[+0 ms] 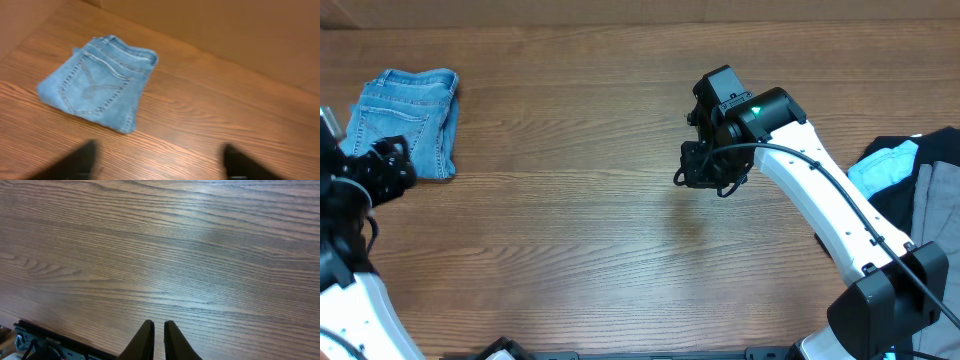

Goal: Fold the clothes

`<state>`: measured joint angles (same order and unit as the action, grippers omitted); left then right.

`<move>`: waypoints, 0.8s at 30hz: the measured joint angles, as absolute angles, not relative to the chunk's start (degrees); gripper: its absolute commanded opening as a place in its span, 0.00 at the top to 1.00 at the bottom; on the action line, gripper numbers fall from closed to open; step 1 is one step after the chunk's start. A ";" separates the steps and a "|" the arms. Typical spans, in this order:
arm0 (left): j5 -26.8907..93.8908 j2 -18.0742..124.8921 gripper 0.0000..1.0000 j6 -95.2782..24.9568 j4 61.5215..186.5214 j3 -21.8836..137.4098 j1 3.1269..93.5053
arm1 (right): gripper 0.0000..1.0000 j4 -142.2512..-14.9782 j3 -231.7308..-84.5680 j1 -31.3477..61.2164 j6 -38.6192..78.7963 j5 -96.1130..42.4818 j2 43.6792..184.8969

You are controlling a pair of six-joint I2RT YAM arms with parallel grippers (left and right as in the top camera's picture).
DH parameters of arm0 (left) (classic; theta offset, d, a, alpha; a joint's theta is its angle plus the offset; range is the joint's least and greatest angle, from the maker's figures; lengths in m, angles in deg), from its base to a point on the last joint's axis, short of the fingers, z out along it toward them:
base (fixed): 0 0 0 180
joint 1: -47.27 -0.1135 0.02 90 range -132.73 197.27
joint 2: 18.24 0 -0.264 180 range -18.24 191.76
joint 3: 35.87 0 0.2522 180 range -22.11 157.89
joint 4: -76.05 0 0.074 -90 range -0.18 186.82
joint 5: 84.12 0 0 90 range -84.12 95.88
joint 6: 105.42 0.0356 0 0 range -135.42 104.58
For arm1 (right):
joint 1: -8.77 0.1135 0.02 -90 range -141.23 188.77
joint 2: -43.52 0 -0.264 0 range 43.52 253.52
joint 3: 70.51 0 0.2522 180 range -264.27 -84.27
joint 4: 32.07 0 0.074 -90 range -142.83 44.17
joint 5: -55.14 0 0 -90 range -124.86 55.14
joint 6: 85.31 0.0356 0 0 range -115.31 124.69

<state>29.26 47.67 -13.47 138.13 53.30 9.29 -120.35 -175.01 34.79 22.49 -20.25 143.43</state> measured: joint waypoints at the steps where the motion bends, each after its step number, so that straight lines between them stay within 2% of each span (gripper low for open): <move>1: 28.01 49.29 0.80 -13.16 137.30 53.41 9.62 | 0.88 -120.35 -175.01 34.79 22.47 -20.27 143.43; 3: 25.54 54.03 0.96 -12.24 135.42 53.59 9.79 | 0.88 -120.35 -175.01 34.79 22.47 -20.25 143.43; 14: 20.36 85.24 0.96 -11.85 118.76 53.59 10.32 | 0.88 -120.33 -175.01 34.79 22.56 -20.25 143.43; 21: 20.23 98.86 0.96 -11.85 112.82 53.74 12.42 | 0.88 -120.37 -175.01 34.79 22.78 -20.25 143.43; 24: 20.58 100.06 0.96 -11.87 113.41 55.34 12.44 | 0.88 -120.39 -175.01 34.79 23.15 -20.23 143.43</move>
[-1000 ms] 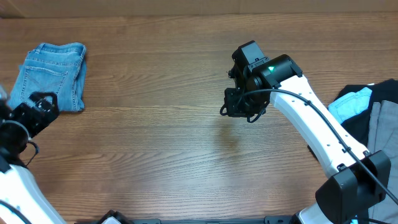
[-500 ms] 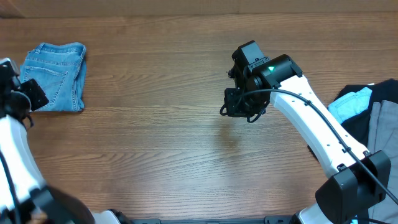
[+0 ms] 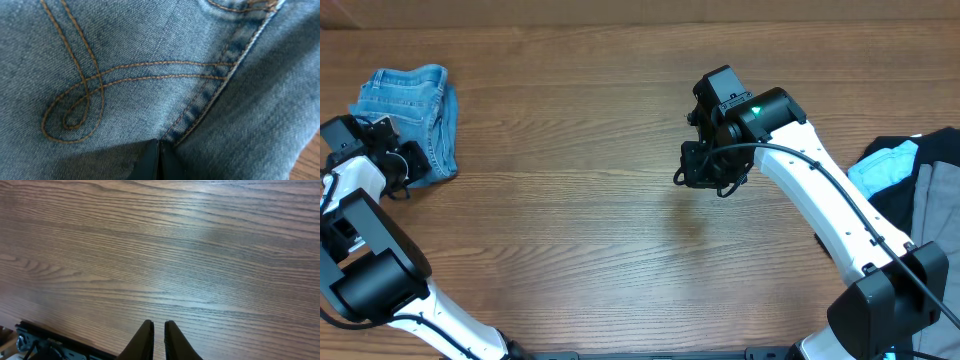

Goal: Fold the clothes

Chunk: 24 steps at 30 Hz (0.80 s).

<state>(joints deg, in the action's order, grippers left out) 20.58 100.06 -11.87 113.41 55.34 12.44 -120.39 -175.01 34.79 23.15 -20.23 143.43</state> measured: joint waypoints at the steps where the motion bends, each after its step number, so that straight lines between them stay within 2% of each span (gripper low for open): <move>1: 20.82 100.19 0.96 -11.87 113.56 55.64 12.42 | 0.88 -120.33 -175.01 34.79 23.19 -20.25 143.43; 11: 20.63 98.97 0.96 -11.83 125.91 63.38 13.25 | 0.88 -120.02 -175.01 34.79 23.98 -20.23 143.43; 18: 13.37 94.03 0.95 -12.13 118.61 70.29 13.79 | 0.88 -120.02 -175.01 34.79 24.18 -20.23 143.43; 24: 6.29 96.87 0.96 -13.62 115.95 70.55 13.77 | 0.88 -120.15 -175.01 34.79 24.35 -20.25 143.43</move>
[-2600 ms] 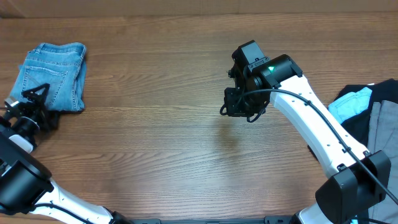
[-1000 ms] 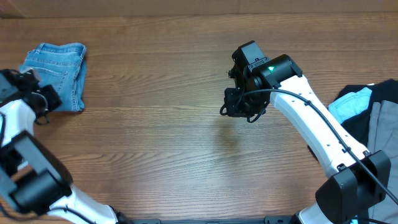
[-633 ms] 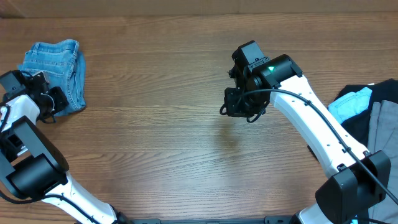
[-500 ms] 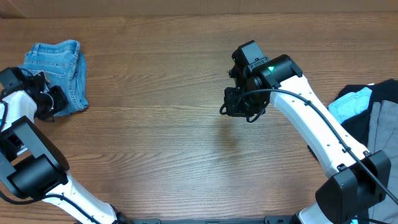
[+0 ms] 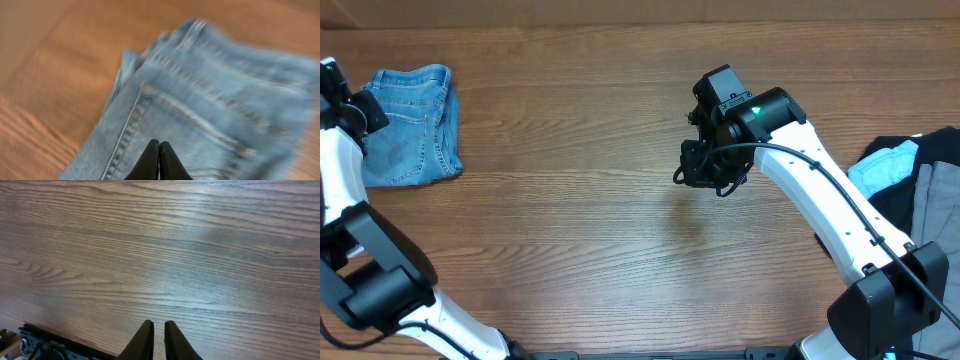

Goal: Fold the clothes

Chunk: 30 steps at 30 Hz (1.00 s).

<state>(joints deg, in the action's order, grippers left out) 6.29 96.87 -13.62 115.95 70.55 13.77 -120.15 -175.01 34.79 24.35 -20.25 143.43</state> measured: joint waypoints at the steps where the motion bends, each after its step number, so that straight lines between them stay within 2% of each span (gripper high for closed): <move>1: 4.19 98.29 0.96 -14.63 116.51 70.59 13.77 | 0.88 -120.39 -175.01 34.79 24.57 -20.20 143.43; 7: -7.77 108.59 0.96 -23.33 121.41 70.61 13.75 | 0.88 -122.03 -175.01 34.79 25.25 -20.23 143.43; 10: -8.88 108.67 0.96 -25.23 121.98 71.16 13.88 | 0.88 -122.10 -175.01 34.79 25.49 -20.25 143.43; 19: 3.97 104.63 0.89 -21.84 125.34 72.45 14.45 | 0.88 -121.79 -175.01 34.79 25.49 -20.25 143.43; 24: 9.57 100.61 0.87 -20.00 122.70 73.33 18.56 | 0.88 -121.42 -175.01 34.79 25.49 -20.23 143.43; 30: 11.80 103.08 0.88 -19.00 121.78 73.63 23.24 | 0.89 -121.75 -175.01 34.79 25.51 -20.23 143.43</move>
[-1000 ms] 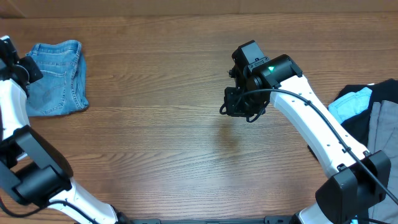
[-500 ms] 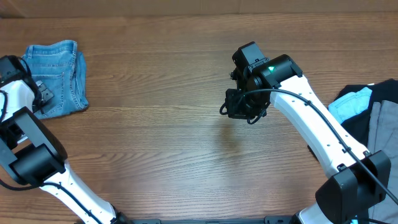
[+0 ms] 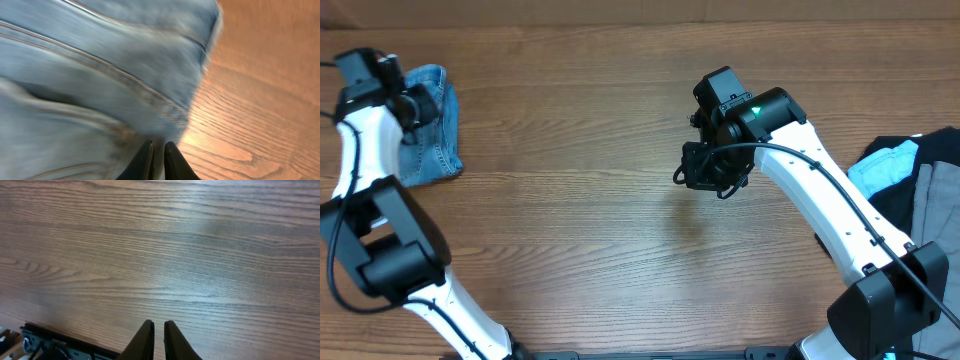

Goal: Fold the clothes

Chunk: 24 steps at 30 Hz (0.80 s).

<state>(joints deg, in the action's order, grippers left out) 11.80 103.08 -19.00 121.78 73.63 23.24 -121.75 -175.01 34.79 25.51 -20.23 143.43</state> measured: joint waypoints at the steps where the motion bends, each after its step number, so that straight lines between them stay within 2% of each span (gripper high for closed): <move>1: 11.93 104.57 0.89 -18.76 121.85 73.63 23.85 | 0.89 -122.03 -175.01 34.79 25.53 -20.25 143.43; 6: 12.50 110.62 0.92 -18.17 122.79 73.85 25.36 | 0.89 -123.41 -175.01 34.79 25.64 -20.23 143.43; 16: 11.97 109.50 0.91 -17.95 125.93 74.81 26.99 | 0.89 -123.39 -175.01 34.79 25.66 -20.23 143.43; 18: 12.36 107.69 0.86 -17.90 127.40 74.79 27.54 | 0.89 -123.41 -175.01 34.79 25.66 -20.23 143.43; 20: 13.09 104.63 0.75 -17.60 130.22 74.77 28.11 | 0.89 -123.24 -175.01 34.79 25.64 -20.27 143.43; 24: 15.29 95.06 0.68 -17.03 134.90 74.75 28.79 | 0.88 -120.83 -175.01 34.79 25.62 -20.23 143.43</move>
<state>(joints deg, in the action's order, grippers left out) 15.29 95.06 -17.03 134.90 74.75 28.79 -120.83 -175.01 34.79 25.62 -20.23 143.43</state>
